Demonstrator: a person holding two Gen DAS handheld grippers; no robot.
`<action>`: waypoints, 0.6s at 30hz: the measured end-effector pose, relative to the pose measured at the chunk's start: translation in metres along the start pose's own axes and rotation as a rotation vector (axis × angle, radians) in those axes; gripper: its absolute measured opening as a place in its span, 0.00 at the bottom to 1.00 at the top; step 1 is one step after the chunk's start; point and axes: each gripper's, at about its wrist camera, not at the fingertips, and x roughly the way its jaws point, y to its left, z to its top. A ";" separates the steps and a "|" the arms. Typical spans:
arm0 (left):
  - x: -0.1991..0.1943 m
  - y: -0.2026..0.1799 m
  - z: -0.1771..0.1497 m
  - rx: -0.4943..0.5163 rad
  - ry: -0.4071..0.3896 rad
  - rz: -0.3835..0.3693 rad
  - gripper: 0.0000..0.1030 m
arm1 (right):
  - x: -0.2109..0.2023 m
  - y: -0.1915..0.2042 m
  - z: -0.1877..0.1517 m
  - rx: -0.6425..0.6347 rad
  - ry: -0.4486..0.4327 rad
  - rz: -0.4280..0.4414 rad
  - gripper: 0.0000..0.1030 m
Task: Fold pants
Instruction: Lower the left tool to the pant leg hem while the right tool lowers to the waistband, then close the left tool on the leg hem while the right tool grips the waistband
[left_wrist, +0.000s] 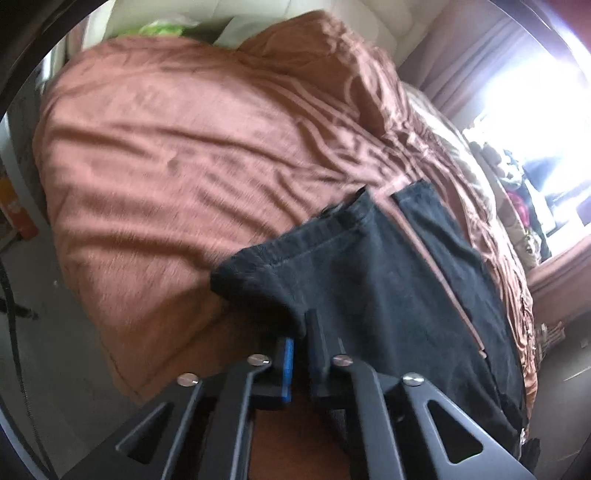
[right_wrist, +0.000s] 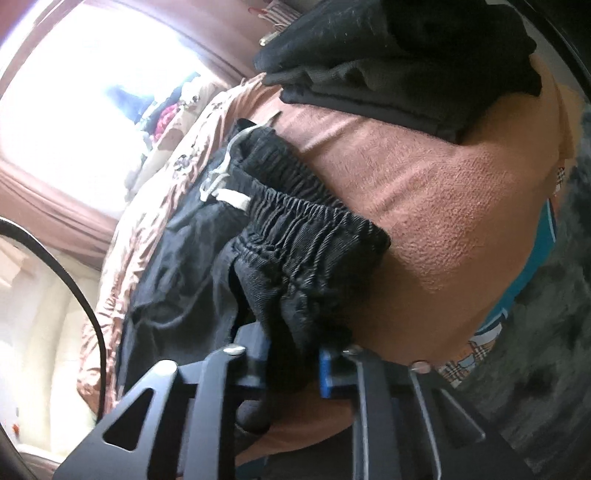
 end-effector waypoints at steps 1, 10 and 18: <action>-0.003 -0.005 0.004 0.008 -0.008 -0.015 0.03 | -0.006 0.000 0.001 -0.002 -0.012 0.007 0.06; -0.033 -0.054 0.048 0.055 -0.087 -0.114 0.02 | -0.049 0.017 0.003 -0.002 -0.127 0.076 0.02; -0.042 -0.101 0.080 0.121 -0.122 -0.156 0.02 | -0.066 0.040 0.012 -0.049 -0.140 0.105 0.02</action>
